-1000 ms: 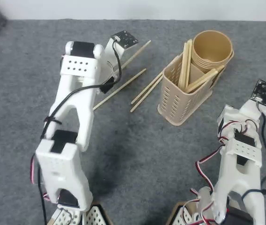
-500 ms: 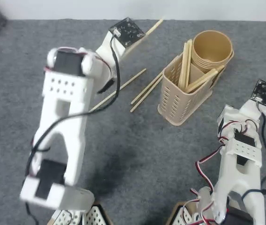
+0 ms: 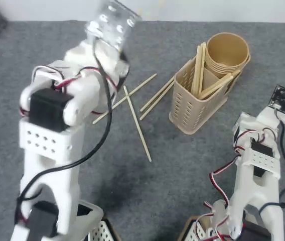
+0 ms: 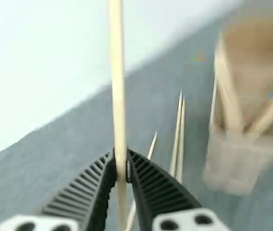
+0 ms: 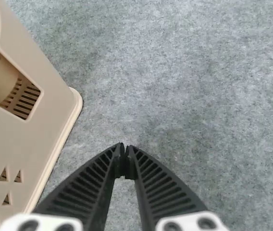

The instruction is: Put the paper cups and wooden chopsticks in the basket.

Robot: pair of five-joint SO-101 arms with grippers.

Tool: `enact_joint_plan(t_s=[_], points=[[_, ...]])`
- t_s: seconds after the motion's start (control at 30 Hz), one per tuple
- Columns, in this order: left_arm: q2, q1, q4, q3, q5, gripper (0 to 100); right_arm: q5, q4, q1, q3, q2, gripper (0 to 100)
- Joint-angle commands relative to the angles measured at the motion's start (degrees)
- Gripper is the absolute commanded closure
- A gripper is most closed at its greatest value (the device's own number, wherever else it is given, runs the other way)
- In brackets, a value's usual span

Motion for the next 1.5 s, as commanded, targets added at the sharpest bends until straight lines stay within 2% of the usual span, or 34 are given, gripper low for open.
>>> enact_joint_plan(t_s=[0.0,0.13,0.27,0.47,0.6,0.83,0.97,1.27,1.33,1.47], points=[[-2.5,6.9,-15.5,5.0,14.0,99,0.7,-0.7,-0.5,-0.4,-0.9,98.7],[-2.5,14.7,-31.6,14.4,21.0,99,0.7,-0.7,-0.5,-0.4,-0.9,98.7],[-2.5,19.0,-48.6,25.6,26.8,99,0.7,-0.7,-0.5,-0.4,-0.9,98.7],[-2.2,20.4,-70.1,41.3,27.4,99,3.5,-1.0,-0.6,-0.4,-0.9,98.7],[-2.0,19.9,-77.9,48.7,27.2,99,3.5,-1.3,-0.7,-0.4,-0.9,98.7],[-1.9,20.2,-87.7,57.2,18.6,97,3.5,-1.1,-0.7,-0.4,-0.9,98.7],[-1.9,19.9,-88.5,59.6,20.7,86,3.5,-0.9,-0.7,-0.4,-0.9,98.7],[-3.0,18.4,-87.2,59.2,22.1,86,3.8,-0.8,-0.7,-0.4,-0.8,98.7],[-5.2,15.0,-81.5,58.5,22.1,86,3.8,-0.8,-0.7,-0.4,-0.8,98.7],[-9.9,4.0,-63.3,54.6,22.1,86,3.8,-0.8,-0.7,-0.4,-0.8,98.7]])
